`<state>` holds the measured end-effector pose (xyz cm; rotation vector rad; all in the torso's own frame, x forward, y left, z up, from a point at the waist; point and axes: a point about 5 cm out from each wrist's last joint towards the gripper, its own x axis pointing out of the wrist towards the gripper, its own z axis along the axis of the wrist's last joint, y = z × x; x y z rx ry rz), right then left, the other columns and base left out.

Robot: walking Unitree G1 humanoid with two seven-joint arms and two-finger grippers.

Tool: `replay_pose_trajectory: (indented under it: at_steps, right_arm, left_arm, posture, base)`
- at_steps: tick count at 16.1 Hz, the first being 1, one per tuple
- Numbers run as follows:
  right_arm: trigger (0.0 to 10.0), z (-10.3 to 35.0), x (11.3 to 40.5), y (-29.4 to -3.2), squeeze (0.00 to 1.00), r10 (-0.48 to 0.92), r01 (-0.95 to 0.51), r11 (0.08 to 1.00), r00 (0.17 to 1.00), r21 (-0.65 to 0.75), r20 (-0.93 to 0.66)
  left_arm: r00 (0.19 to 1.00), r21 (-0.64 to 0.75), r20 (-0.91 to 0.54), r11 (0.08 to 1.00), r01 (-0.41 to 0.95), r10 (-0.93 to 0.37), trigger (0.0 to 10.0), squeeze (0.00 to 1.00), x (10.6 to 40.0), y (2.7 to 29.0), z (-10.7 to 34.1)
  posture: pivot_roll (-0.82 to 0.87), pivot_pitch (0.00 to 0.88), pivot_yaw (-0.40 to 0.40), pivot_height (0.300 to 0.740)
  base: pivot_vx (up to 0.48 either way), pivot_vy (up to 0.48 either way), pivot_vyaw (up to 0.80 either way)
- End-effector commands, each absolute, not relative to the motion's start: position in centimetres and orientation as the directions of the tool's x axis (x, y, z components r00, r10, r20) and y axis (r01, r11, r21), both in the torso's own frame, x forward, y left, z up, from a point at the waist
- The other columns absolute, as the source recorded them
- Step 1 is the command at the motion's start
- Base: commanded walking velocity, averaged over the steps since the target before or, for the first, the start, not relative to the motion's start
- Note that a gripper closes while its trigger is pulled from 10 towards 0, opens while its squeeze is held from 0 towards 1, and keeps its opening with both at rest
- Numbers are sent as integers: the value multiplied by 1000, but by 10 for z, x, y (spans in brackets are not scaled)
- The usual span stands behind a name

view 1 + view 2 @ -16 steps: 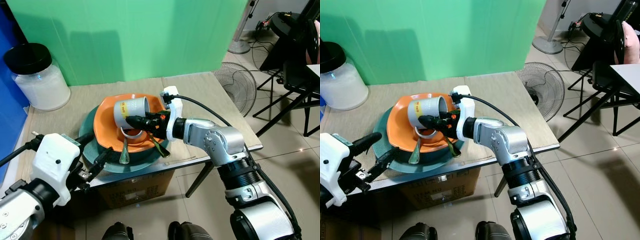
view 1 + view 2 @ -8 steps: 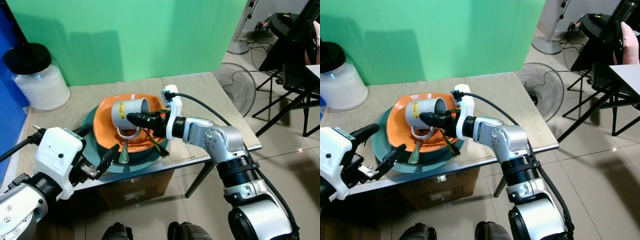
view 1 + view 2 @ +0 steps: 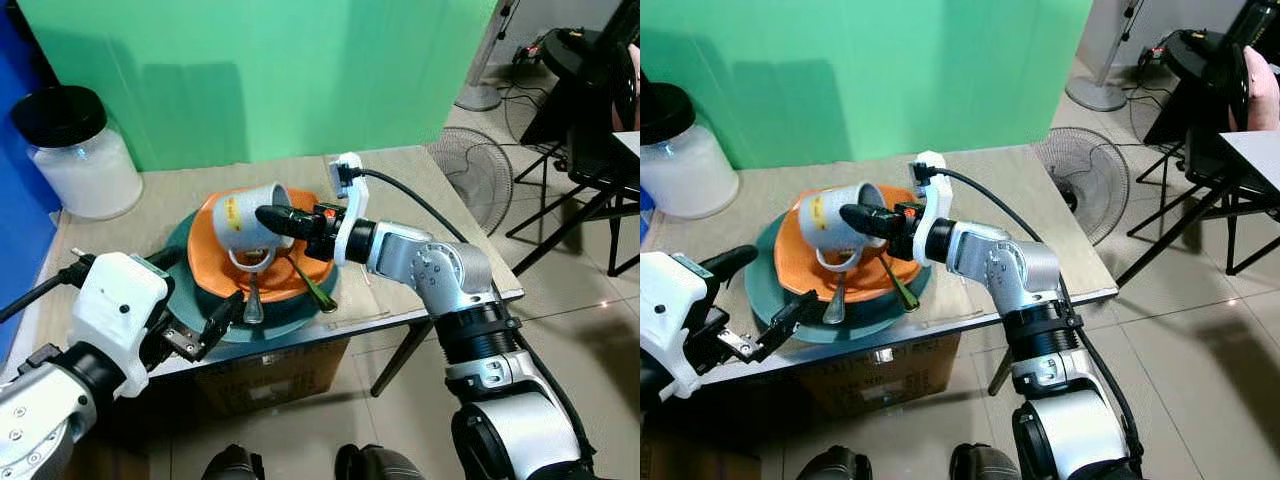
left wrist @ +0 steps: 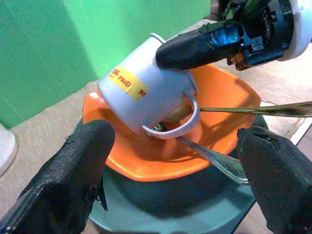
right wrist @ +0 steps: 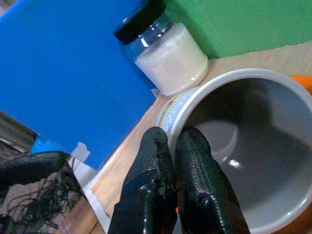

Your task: Setting the table

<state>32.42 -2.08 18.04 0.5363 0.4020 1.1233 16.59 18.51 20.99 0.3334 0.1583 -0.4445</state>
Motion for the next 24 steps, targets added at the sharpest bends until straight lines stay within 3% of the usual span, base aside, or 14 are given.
replay_pose_trajectory:
  at_steps: [1, 3, 5, 6, 7, 8, 9, 11, 12, 15, 19, 22, 24]
  right_arm:
    - [0, 183, 325, -21, 0, 922, -736, 327, 386, 593, -30]
    - [0, 188, 326, -23, 0, 918, -744, 332, 396, 580, -17]
    - [0, 218, 334, -40, 0, 884, -773, 374, 465, 512, 56]
    - [0, 236, 335, -54, 0, 861, -794, 412, 500, 448, 94]
    - [784, 255, 332, -72, 0, 826, -811, 488, 548, 323, 129]
    - [10000, 265, 329, -84, 0, 795, -798, 552, 591, 240, 137]
    - [10000, 271, 325, -96, 0, 768, -783, 598, 621, 172, 154]
    - [10000, 271, 318, -115, 0, 660, -668, 744, 739, 21, 136]
    - [10000, 268, 314, -121, 0, 602, -602, 797, 785, -53, 146]
    - [10000, 253, 295, -147, 0, 415, -409, 910, 897, -69, 152]
    - [10000, 235, 282, -160, 0, 309, -294, 947, 943, -125, 120]
    - [10000, 223, 282, -159, 0, 192, -194, 981, 974, 7, 123]
    - [10000, 210, 284, -157, 0, 252, -253, 967, 967, 38, 24]
  left_arm:
    - [881, 278, -242, 841, 464, -406, 10000, 1000, 165, 183, 208]
    - [888, 288, -225, 843, 455, -402, 10000, 1000, 166, 182, 211]
    - [905, 293, -167, 856, 425, -392, 10000, 1000, 173, 179, 217]
    - [915, 286, -126, 870, 403, -382, 10000, 1000, 180, 173, 218]
    - [921, 300, -104, 871, 390, -376, 10000, 973, 188, 164, 215]
    - [924, 309, -90, 871, 381, -373, 10000, 886, 193, 159, 214]
    - [934, 307, -55, 884, 352, -353, 10000, 620, 199, 156, 216]
    - [961, 300, -9, 916, 268, -278, 10000, 443, 207, 155, 217]
    - [971, 299, 8, 927, 227, -240, 10000, 420, 211, 157, 216]
    - [980, 309, 119, 944, 115, -158, 10000, 412, 222, 149, 225]
    - [983, 268, 156, 962, 49, -93, 10000, 337, 223, 152, 227]
    - [988, 257, 144, 966, 16, -54, 10000, 337, 225, 148, 217]
    - [987, 250, 143, 967, 39, -77, 10000, 290, 225, 146, 216]
  posture:
    - [35, 69, -50, 740]
    - [46, 64, -52, 740]
    - [45, 51, -53, 740]
    - [44, 43, -57, 740]
    - [32, 31, -60, 740]
    - [22, 26, -60, 740]
    - [9, 22, -58, 740]
    - [5, 18, -55, 740]
    - [-7, 7, -42, 740]
    - [-24, 0, -27, 740]
    - [-31, 0, -21, 740]
    - [-43, 0, -20, 740]
    - [-46, 0, -24, 740]
  base:
    - [0, 0, 0]
    - [0, 0, 0]
    - [0, 0, 0]
    - [0, 0, 0]
    - [0, 0, 0]
    - [0, 0, 0]
    - [0, 0, 0]
    - [0, 0, -216]
    - [0, 0, -756]
    - [0, 0, -767]
    - [0, 0, -769]
    - [0, 0, -781]
    - [0, 0, -788]
